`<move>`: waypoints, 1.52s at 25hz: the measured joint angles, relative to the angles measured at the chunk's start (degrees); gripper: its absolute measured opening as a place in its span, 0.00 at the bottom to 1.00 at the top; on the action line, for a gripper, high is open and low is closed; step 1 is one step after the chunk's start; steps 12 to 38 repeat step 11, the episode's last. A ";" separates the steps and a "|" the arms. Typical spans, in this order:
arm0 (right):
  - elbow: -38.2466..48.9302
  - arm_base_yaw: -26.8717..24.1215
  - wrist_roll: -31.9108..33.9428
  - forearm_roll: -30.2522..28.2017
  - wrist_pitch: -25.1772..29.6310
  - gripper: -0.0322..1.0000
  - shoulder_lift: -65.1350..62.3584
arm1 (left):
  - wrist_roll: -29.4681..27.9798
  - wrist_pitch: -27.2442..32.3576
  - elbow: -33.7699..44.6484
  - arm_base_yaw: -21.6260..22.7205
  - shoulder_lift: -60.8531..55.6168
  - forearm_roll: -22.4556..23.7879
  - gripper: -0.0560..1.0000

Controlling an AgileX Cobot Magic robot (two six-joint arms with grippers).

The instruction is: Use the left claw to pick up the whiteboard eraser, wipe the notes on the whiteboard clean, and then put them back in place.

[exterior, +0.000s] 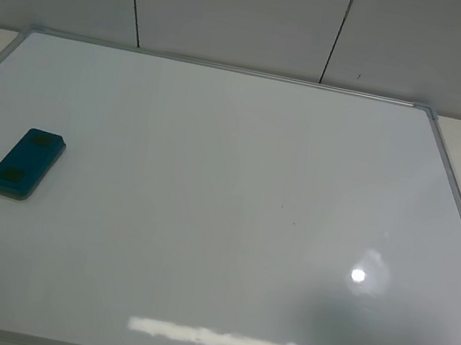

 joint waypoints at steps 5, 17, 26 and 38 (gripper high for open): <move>0.00 0.00 0.00 0.00 0.00 0.99 0.00 | -0.05 -0.05 0.00 0.00 0.00 -0.02 0.99; 0.00 0.00 0.00 0.00 0.00 0.99 0.00 | -0.06 -0.05 0.00 0.00 0.00 -0.06 0.99; 0.00 0.00 0.00 0.00 0.00 0.99 0.00 | -0.06 -0.05 0.00 0.00 0.00 -0.06 0.99; 0.00 0.00 0.00 0.00 0.00 0.99 0.00 | -0.06 -0.05 0.00 0.00 0.00 -0.06 0.99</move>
